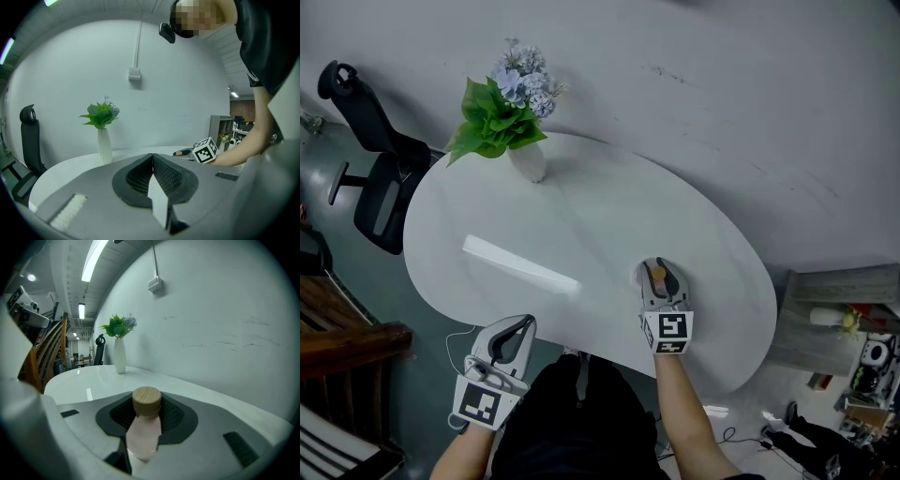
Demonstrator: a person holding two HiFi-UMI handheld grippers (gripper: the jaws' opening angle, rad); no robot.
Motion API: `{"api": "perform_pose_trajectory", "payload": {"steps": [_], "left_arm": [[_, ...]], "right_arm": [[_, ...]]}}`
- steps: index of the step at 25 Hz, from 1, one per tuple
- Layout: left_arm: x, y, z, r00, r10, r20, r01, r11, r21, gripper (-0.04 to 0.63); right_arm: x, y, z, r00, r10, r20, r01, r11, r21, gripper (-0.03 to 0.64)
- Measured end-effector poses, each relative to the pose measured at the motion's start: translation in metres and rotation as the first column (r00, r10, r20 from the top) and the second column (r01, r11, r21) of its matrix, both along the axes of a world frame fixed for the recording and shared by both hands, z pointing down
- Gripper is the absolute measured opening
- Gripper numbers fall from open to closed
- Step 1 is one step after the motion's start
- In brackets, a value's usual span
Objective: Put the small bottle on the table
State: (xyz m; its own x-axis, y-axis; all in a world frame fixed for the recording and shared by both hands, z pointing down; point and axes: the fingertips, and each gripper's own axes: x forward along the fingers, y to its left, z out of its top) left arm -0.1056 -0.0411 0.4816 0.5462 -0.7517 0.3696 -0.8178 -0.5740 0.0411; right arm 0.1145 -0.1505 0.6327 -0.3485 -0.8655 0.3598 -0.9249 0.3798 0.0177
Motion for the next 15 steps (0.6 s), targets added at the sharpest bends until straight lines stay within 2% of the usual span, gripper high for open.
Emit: {"api": "perform_pose_trajectory", "payload": {"steps": [12,15], "left_arm": [[0.005,-0.0059,0.0004,1.0,0.013,-0.01,-0.013,1.0,0.001,0.006],[0.0051,-0.0063,0.0011,1.0,0.016,-0.012,-0.016,1.0,-0.001,0.006]], "right_arm": [[-0.002,-0.0019,0.0016,1.0,-0.022,0.009,0.022,1.0,-0.001,0.118],[-0.001,-0.0036,0.0011,0.999,-0.029,0.018,0.029,1.0,-0.004,0.159]]}}
